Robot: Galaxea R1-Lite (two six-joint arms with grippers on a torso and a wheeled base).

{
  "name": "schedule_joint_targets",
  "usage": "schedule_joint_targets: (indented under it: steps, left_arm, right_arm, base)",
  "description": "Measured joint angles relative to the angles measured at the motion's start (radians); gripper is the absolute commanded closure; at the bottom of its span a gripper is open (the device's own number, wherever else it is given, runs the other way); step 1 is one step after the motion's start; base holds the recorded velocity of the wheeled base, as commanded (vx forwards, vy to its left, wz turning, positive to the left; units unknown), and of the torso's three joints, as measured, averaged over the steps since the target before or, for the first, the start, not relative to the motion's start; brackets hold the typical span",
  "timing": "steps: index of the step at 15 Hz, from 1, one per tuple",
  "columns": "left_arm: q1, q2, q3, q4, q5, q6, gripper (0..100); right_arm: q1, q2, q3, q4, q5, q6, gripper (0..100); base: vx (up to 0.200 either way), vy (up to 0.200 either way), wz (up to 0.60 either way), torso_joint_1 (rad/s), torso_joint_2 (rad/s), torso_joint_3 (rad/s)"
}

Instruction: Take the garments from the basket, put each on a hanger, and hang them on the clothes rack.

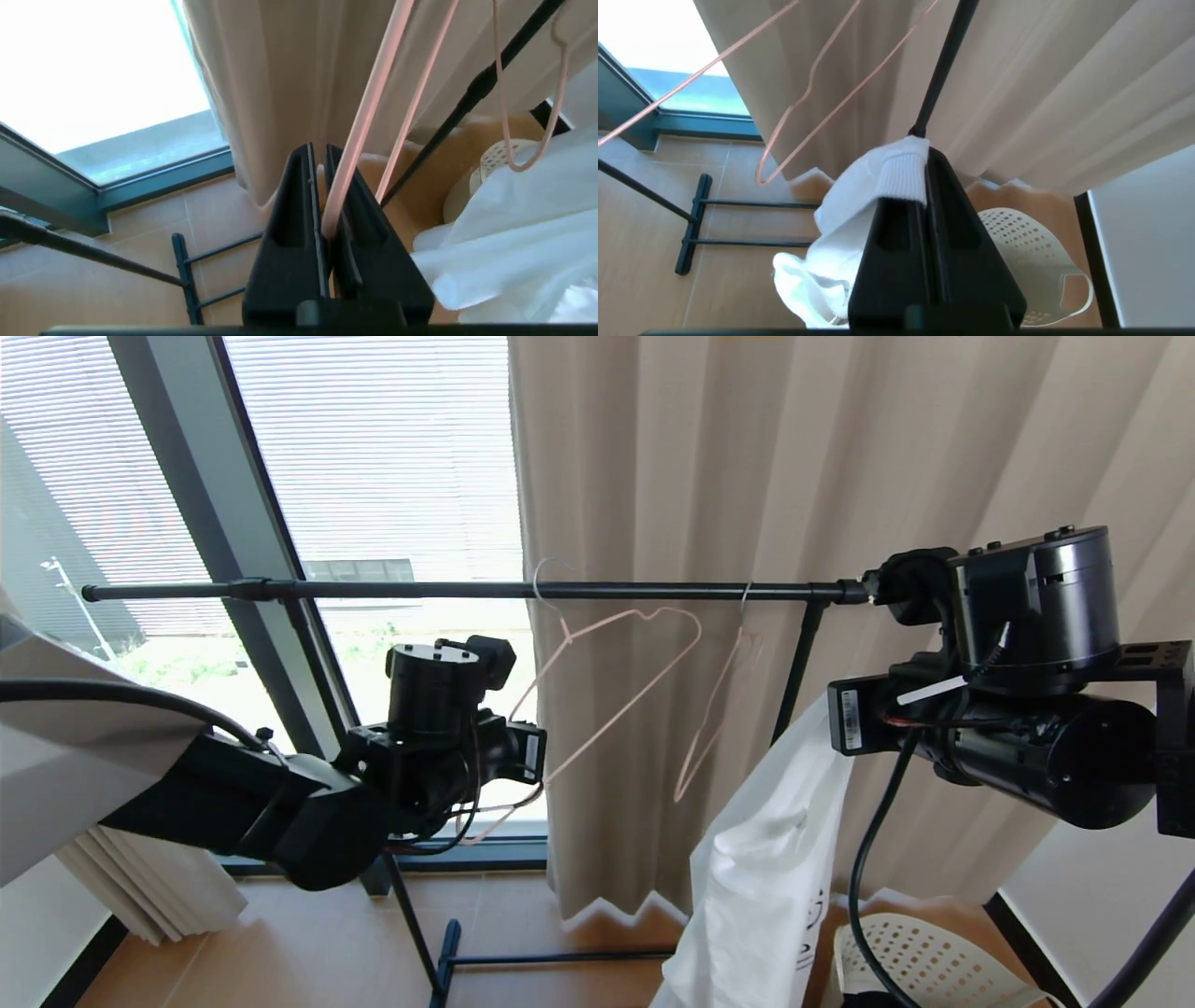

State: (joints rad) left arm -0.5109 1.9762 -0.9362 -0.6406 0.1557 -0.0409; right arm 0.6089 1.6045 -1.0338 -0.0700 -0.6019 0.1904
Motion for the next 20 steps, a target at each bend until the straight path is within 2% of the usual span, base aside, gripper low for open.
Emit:
schedule_joint_targets:
  steps: [4, 7, 9, 11, 13, 18, 20]
  left_arm:
    - [-0.005, -0.1, 0.312, -0.241, -0.003, 0.087, 100]
    - [-0.006, -0.153, 0.544, -0.524, -0.01, 0.171, 100]
    - [-0.012, -0.173, 0.659, -0.632, -0.045, 0.198, 100]
    - [-0.018, -0.186, 0.709, -0.659, -0.071, 0.234, 100]
    - [-0.023, -0.195, 0.732, -0.666, -0.08, 0.241, 100]
    - [-0.029, -0.224, 0.761, -0.683, -0.195, 0.239, 100]
    - [-0.038, -0.227, 0.773, -0.682, -0.203, 0.24, 100]
  right_arm:
    - [-0.009, 0.001, 0.003, 0.002, -0.001, -0.01, 100]
    - [-0.026, 0.006, 0.005, 0.001, -0.002, -0.028, 100]
    - [-0.029, 0.009, 0.011, 0.002, -0.035, -0.036, 100]
    - [-0.03, 0.015, 0.022, 0.001, -0.092, -0.055, 100]
    - [-0.035, 0.021, 0.026, 0.001, -0.102, -0.057, 100]
    - [-0.063, 0.049, 0.023, -0.001, -0.115, -0.054, 100]
    - [-0.08, 0.057, 0.016, -0.002, -0.131, -0.054, 100]
  base:
    - [0.0, 0.0, 0.0, 0.0, 0.0, 0.0]
    - [0.0, 0.0, 0.0, 0.0, 0.0, 0.0]
    - [0.0, 0.0, 0.0, 0.0, 0.0, 0.0]
    - [0.0, 0.0, 0.0, 0.0, 0.0, 0.0]
    - [0.0, 0.0, 0.0, 0.0, 0.0, 0.0]
    - [0.0, 0.0, 0.0, 0.0, 0.0, 0.0]
    - [0.0, 0.0, 0.0, 0.0, 0.0, 0.0]
